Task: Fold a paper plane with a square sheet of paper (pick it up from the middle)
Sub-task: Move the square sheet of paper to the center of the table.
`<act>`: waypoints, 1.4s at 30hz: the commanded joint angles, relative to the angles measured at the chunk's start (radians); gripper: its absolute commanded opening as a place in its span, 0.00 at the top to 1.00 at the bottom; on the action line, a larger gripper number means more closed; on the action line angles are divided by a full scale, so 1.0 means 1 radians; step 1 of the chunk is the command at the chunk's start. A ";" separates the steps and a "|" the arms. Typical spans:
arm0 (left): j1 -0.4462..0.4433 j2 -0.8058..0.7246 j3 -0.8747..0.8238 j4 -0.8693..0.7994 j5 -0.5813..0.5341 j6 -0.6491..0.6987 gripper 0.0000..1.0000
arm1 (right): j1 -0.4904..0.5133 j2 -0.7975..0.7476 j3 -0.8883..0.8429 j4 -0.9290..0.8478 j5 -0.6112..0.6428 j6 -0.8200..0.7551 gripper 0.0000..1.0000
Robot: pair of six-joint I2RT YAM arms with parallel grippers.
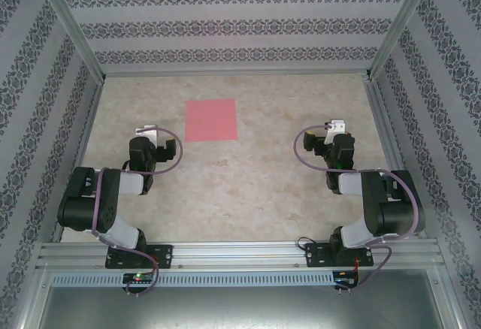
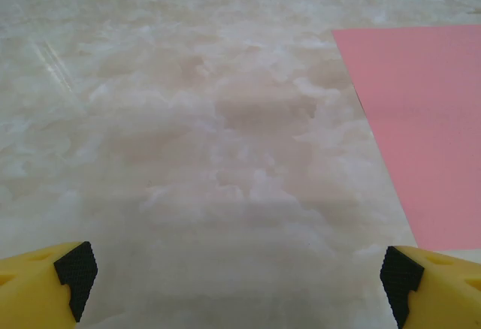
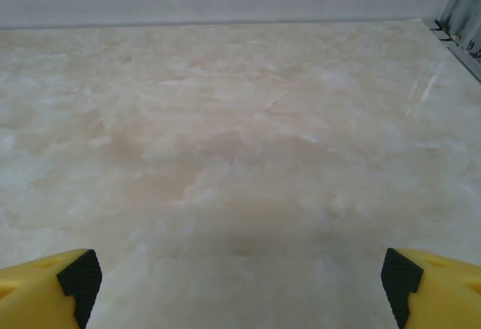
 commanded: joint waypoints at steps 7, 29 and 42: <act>0.011 0.010 0.021 0.042 0.010 0.016 0.00 | -0.016 0.004 0.020 0.014 -0.041 -0.007 0.02; 0.009 -0.283 0.319 -0.674 -0.014 -0.180 0.00 | -0.015 -0.315 0.073 -0.348 -0.201 0.018 0.02; -0.066 0.066 0.764 -1.097 0.166 -0.271 0.00 | 0.310 -0.348 0.355 -0.784 -0.365 0.054 0.02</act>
